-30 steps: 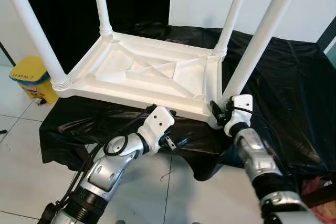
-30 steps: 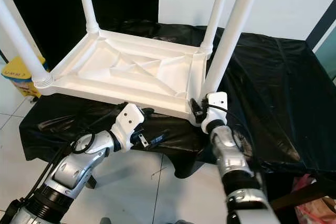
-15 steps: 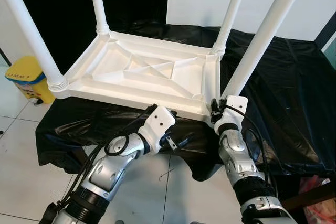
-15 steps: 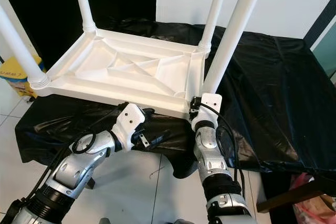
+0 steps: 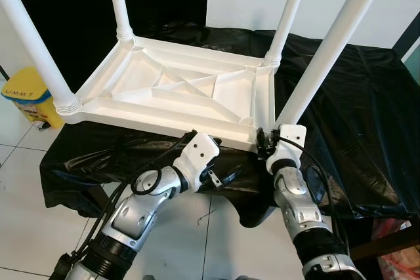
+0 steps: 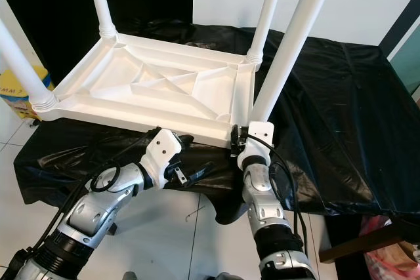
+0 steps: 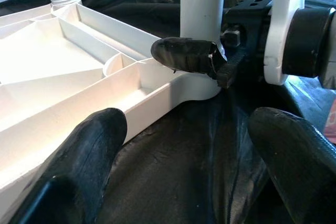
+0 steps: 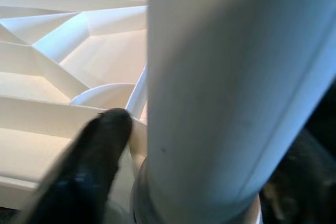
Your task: Building children table
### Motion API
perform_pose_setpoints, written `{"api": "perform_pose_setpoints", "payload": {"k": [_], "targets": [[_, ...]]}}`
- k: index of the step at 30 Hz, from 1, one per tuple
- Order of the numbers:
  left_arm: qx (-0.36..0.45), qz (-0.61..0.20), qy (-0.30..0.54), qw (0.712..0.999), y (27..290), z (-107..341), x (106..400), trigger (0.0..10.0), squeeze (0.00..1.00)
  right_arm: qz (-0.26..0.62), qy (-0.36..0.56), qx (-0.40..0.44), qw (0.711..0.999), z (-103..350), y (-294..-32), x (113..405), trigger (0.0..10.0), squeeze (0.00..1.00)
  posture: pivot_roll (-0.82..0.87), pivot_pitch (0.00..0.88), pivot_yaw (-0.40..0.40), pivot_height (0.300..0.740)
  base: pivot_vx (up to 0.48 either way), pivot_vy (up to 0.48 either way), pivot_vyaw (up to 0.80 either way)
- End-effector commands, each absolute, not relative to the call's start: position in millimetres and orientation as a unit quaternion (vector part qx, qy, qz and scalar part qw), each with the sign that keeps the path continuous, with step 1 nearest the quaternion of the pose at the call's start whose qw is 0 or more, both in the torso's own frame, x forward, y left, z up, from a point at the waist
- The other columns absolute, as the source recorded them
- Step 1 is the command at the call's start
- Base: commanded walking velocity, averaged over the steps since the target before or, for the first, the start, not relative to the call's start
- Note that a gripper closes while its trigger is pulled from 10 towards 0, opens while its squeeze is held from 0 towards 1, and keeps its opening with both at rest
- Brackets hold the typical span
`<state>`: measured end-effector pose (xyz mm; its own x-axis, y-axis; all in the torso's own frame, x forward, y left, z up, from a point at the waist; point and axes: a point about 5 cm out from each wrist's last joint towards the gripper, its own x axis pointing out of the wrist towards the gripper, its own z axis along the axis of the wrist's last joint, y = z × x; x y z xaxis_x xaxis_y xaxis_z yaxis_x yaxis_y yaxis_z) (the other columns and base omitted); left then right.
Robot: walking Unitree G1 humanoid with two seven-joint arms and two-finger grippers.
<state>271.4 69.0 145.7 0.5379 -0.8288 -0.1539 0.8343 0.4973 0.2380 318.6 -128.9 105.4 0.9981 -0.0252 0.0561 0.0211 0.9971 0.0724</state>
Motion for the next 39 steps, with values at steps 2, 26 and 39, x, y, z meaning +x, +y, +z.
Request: {"api": "perform_pose_setpoints", "payload": {"k": [2, 26, 39], "targets": [[0.147, -0.489, 0.013, 0.86, 69, 145, 270, 10.0, 0.0, 0.011, -0.039, 0.032, 0.999, 105, -139, 313, 10.0, 1.0, 0.04, 0.074, -0.116, 0.74, 0.0, 0.0, 0.0], [0.15, -0.489, 0.011, 0.86, 69, 146, 274, 10.0, 0.0, 0.267, -0.023, -0.058, 0.962, 121, -166, 335, 7.8, 0.0, 0.04, 0.063, -0.109, 0.74, 0.0, 0.0, 0.0], [0.152, -0.479, 0.012, 0.865, 73, 146, 272, 10.0, 0.0, 0.288, 0.015, -0.059, 0.956, 107, -169, 339, 0.0, 0.0, 0.07, 0.055, -0.118, 0.74, 0.0, 0.0, 0.0]]}}
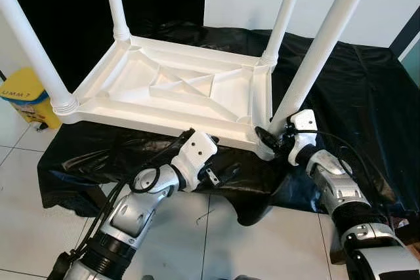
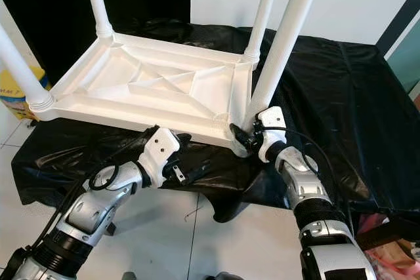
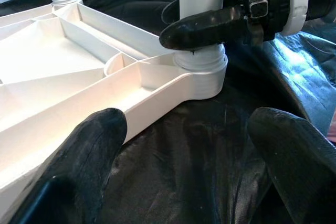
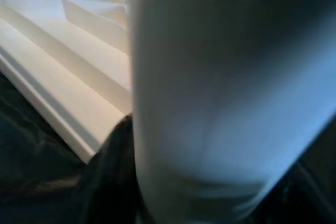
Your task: Building children table
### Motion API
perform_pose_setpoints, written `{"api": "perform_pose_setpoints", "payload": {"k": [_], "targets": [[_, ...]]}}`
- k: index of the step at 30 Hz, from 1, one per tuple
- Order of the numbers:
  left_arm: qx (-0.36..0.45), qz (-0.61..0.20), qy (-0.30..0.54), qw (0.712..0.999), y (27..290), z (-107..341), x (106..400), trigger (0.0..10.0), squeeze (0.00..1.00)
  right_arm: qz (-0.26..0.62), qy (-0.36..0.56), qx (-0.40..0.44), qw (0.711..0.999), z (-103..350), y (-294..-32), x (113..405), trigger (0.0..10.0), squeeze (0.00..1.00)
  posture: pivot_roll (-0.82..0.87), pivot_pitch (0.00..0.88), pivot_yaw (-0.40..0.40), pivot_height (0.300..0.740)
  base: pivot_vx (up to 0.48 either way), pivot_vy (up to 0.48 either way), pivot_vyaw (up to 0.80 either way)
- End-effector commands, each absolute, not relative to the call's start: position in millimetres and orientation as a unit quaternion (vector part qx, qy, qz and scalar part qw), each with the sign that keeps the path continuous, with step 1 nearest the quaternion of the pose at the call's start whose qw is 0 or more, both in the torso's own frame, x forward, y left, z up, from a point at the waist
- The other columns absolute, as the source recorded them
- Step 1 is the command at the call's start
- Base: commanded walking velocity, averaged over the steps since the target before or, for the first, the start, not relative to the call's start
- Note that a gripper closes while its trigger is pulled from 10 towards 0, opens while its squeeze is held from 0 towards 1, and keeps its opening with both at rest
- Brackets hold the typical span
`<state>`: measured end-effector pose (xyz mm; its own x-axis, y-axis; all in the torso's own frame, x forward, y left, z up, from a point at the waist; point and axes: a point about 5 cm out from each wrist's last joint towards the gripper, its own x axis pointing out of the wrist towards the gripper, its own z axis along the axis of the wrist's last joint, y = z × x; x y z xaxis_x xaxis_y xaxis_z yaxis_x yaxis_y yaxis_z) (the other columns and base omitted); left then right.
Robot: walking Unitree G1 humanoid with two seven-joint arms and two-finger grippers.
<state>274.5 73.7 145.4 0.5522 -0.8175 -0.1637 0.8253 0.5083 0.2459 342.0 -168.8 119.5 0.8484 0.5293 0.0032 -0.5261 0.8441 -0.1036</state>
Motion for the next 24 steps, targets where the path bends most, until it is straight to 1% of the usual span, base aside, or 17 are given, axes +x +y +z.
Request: {"api": "perform_pose_setpoints", "payload": {"k": [1, 3, 4, 5, 6, 10, 11, 12, 14, 15, 18, 23, 24], "targets": [[0.152, -0.479, 0.012, 0.865, 73, 146, 272, 10.0, 0.0, 0.288, 0.015, -0.059, 0.956, 107, -169, 339, 0.0, 0.0, 0.07, 0.055, -0.118, 0.74, 0.0, 0.0, 0.0], [0.152, -0.48, 0.012, 0.864, 73, 145, 272, 10.0, 0.0, 0.283, 0.019, -0.059, 0.957, 104, -171, 338, 0.0, 0.0, 0.06, 0.053, -0.116, 0.74, 0.0, 0.0, 0.0], [0.152, -0.48, 0.012, 0.864, 73, 145, 272, 10.0, 0.0, 0.274, 0.023, -0.062, 0.96, 103, -173, 338, 5.9, 0.0, 0.06, 0.052, -0.115, 0.74, 0.0, 0.0, 0.0], [0.152, -0.48, 0.012, 0.864, 73, 145, 272, 10.0, 0.0, 0.274, 0.023, -0.062, 0.96, 103, -173, 338, 5.9, 0.0, 0.06, 0.052, -0.115, 0.74, 0.0, 0.0, 0.0], [0.152, -0.481, 0.012, 0.863, 72, 146, 272, 10.0, 0.0, 0.263, 0.026, -0.068, 0.962, 102, -175, 338, 10.0, 0.0, 0.06, 0.051, -0.115, 0.74, 0.0, 0.0, 0.0], [0.152, -0.484, 0.011, 0.862, 71, 145, 272, 10.0, 0.0, 0.228, 0.036, -0.074, 0.97, 98, -178, 337, 10.0, 0.0, 0.05, 0.047, -0.113, 0.74, 0.0, 0.0, 0.0], [0.152, -0.485, 0.011, 0.861, 70, 145, 272, 10.0, 0.0, 0.208, 0.038, -0.067, 0.975, 96, -178, 337, 10.0, 0.0, 0.05, 0.046, -0.115, 0.74, 0.0, 0.0, 0.0], [0.152, -0.485, 0.011, 0.861, 70, 145, 272, 10.0, 0.0, 0.208, 0.038, -0.067, 0.975, 96, -178, 337, 10.0, 0.0, 0.05, 0.046, -0.115, 0.74, 0.0, 0.0, 0.0], [0.152, -0.486, 0.011, 0.861, 69, 145, 272, 10.0, 0.0, 0.163, 0.044, -0.044, 0.985, 92, -177, 336, 10.0, 0.0, 0.05, 0.044, -0.115, 0.74, 0.0, 0.0, 0.0], [0.152, -0.486, 0.011, 0.861, 69, 145, 272, 10.0, 0.0, 0.163, 0.044, -0.044, 0.985, 92, -177, 336, 10.0, 0.0, 0.05, 0.044, -0.115, 0.74, 0.0, 0.0, 0.0], [0.152, -0.488, 0.009, 0.86, 68, 145, 272, 10.0, 0.0, 0.093, 0.05, -0.019, 0.994, 85, -173, 332, 10.0, 0.0, 0.05, 0.039, -0.114, 0.74, 0.0, 0.0, 0.0], [0.152, -0.489, 0.009, 0.859, 68, 145, 271, 10.0, 0.0, 0.061, 0.046, -0.014, 0.997, 83, -166, 330, 10.0, 0.0, 0.05, 0.037, -0.113, 0.74, 0.0, 0.0, 0.0], [0.153, -0.49, 0.009, 0.858, 68, 145, 271, 10.0, 0.0, 0.027, 0.041, -0.004, 0.999, 83, -160, 329, 10.0, 0.0, 0.05, 0.034, -0.113, 0.74, 0.0, 0.0, 0.0]]}}
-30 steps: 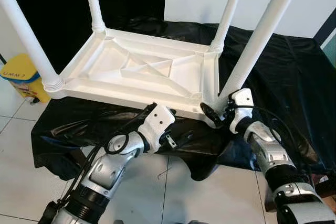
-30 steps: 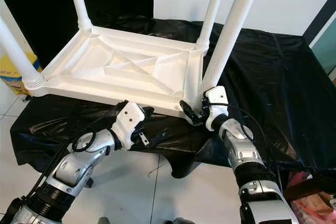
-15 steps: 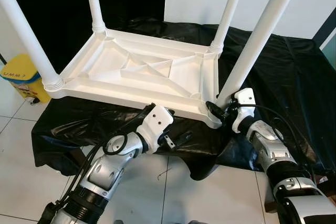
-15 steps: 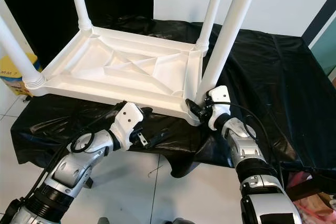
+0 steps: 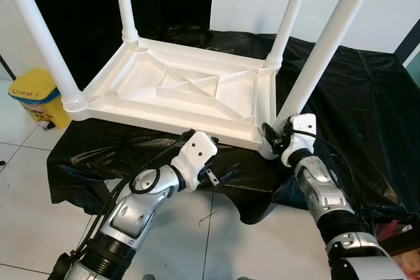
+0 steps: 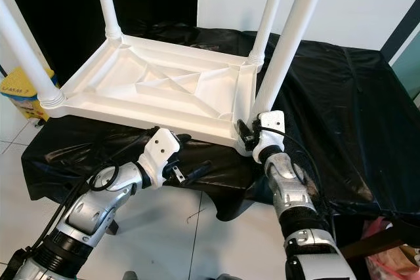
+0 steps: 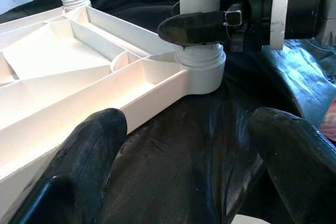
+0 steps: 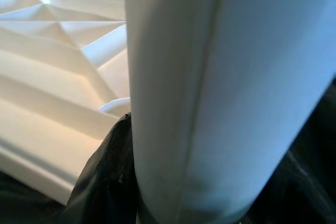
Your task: Building children table
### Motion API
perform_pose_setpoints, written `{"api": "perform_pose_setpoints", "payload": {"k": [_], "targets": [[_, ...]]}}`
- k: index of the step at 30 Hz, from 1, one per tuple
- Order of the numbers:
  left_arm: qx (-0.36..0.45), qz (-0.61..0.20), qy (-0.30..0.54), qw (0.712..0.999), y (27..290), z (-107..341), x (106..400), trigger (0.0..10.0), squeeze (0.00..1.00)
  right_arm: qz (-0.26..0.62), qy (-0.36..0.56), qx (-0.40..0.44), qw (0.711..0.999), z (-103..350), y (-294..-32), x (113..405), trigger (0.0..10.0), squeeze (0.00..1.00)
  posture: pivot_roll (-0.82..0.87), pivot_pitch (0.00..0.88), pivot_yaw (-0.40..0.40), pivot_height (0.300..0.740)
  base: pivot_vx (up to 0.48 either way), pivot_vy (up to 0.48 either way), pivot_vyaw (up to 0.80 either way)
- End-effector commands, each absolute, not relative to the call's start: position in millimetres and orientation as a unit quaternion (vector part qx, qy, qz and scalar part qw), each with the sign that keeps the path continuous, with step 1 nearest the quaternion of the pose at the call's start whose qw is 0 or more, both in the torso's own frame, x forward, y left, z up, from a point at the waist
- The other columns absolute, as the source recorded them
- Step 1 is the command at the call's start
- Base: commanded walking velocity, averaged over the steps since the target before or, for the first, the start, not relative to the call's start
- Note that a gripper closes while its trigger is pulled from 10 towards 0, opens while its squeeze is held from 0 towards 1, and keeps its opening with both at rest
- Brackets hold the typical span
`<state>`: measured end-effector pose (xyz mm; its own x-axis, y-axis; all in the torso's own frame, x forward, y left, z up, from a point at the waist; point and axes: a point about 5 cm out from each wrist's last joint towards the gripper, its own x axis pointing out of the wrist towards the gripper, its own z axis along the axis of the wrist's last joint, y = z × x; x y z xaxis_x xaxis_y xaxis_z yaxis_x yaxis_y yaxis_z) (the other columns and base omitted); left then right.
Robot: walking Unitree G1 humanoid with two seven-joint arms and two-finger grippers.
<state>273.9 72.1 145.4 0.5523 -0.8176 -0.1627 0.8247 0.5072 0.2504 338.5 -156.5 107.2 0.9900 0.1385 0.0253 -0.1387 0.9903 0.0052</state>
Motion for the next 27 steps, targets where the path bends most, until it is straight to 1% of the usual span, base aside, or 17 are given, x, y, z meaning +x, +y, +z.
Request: {"api": "perform_pose_setpoints", "payload": {"k": [1, 10, 11, 12, 16, 27], "targets": [[0.153, -0.49, 0.009, 0.858, 68, 145, 271, 10.0, 0.0, 0.007, 0.04, 0.004, 0.999, 83, -157, 328, 10.0, 0.0, 0.05, 0.034, -0.112, 0.74, 0.0, 0.0, 0.0], [0.154, -0.492, 0.009, 0.857, 68, 145, 270, 10.0, 0.0, -0.048, 0.037, 0.014, 0.998, 84, -149, 327, 10.0, 0.0, 0.05, 0.033, -0.113, 0.74, 0.0, 0.0, 0.0], [0.154, -0.492, 0.01, 0.857, 67, 145, 270, 10.0, 0.0, -0.069, 0.036, 0.014, 0.997, 85, -147, 327, 10.0, 0.0, 0.06, 0.032, -0.115, 0.74, 0.0, 0.0, 0.0], [0.154, -0.492, 0.01, 0.857, 68, 145, 271, 10.0, 0.0, -0.087, 0.04, 0.024, 0.995, 84, -135, 323, 10.0, 0.0, 0.06, 0.033, -0.115, 0.74, 0.0, 0.0, 0.0], [0.155, -0.491, 0.011, 0.857, 68, 144, 270, 10.0, 0.0, -0.078, 0.034, 0.021, 0.996, 86, -129, 323, 10.0, 0.0, 0.06, 0.032, -0.117, 0.74, 0.0, 0.0, 0.0], [0.153, -0.492, 0.011, 0.857, 67, 144, 269, 10.0, 0.0, -0.076, 0.006, 0.015, 0.997, 95, -130, 323, 10.0, 0.0, 0.05, 0.034, -0.118, 0.74, 0.0, 0.0, 0.0]]}}
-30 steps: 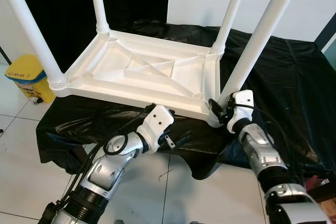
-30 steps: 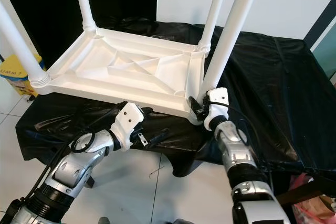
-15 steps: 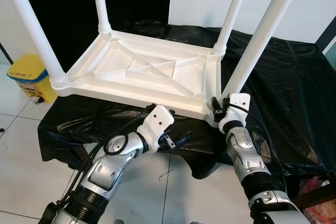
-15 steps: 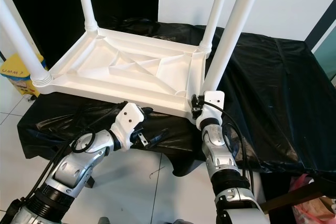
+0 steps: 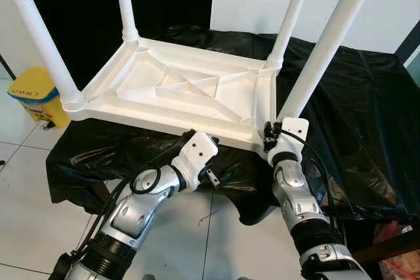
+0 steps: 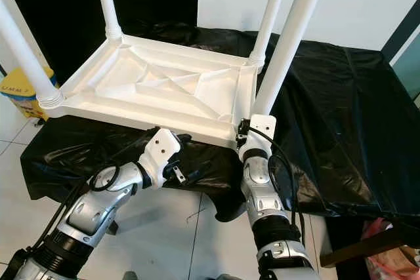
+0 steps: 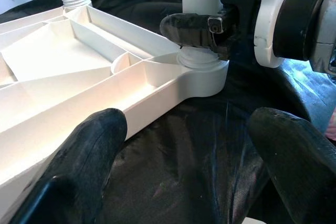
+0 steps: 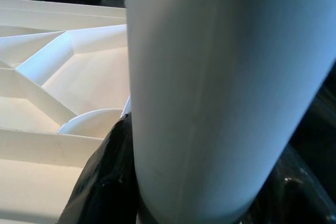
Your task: Building children table
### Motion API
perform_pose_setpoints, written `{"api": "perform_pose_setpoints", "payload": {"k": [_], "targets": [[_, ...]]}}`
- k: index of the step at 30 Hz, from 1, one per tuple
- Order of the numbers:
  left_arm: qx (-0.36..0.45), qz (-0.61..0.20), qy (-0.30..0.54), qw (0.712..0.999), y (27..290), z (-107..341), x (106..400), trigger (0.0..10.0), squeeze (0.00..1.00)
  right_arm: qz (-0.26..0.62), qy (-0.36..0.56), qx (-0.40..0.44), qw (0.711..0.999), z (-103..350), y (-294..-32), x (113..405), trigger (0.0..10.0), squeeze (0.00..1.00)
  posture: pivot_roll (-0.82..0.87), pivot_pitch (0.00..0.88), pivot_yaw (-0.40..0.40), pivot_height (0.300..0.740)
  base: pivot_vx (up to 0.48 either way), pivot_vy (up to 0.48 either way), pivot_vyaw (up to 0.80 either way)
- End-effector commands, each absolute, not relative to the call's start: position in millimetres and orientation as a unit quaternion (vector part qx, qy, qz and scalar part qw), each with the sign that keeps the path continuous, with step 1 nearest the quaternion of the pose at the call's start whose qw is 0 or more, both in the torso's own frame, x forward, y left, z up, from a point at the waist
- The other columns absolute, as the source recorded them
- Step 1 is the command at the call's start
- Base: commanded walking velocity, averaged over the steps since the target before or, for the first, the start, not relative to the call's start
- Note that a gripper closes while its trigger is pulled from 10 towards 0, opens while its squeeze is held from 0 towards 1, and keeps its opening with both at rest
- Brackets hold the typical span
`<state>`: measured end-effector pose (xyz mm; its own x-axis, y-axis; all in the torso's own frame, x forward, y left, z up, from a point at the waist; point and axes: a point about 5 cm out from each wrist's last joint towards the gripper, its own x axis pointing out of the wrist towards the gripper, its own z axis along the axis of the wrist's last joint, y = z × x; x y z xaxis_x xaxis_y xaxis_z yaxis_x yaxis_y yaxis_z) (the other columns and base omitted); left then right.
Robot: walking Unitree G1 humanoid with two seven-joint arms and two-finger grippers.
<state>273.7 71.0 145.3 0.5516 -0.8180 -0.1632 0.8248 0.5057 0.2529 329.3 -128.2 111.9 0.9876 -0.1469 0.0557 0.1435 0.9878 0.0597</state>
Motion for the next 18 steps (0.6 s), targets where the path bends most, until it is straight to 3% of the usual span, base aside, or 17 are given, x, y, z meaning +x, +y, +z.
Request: {"api": "perform_pose_setpoints", "payload": {"k": [1, 15, 16, 17, 18], "targets": [[0.153, -0.493, 0.011, 0.857, 67, 143, 269, 10.0, 0.0, -0.072, -0.004, 0.016, 0.997, 98, -131, 322, 10.0, 1.0, 0.05, 0.034, -0.118, 0.74, 0.0, 0.0, 0.0], [0.154, -0.492, 0.012, 0.857, 68, 143, 270, 10.0, 0.0, 0.045, -0.058, -0.006, 0.997, 109, -153, 309, 10.0, 1.0, 0.05, 0.034, -0.118, 0.74, 0.0, 0.0, 0.0], [0.154, -0.492, 0.012, 0.857, 68, 143, 270, 10.0, 0.0, 0.069, -0.054, -0.006, 0.996, 109, -156, 308, 10.0, 0.52, 0.05, 0.035, -0.115, 0.74, 0.0, 0.0, 0.0], [0.154, -0.492, 0.012, 0.857, 68, 143, 270, 10.0, 0.0, 0.069, -0.054, -0.006, 0.996, 109, -156, 308, 10.0, 0.52, 0.05, 0.035, -0.115, 0.74, 0.0, 0.0, 0.0], [0.154, -0.492, 0.012, 0.857, 68, 144, 270, 10.0, 0.0, 0.113, -0.047, -0.011, 0.992, 109, -162, 308, 10.0, 0.0, 0.04, 0.036, -0.113, 0.74, 0.0, 0.0, 0.0]]}}
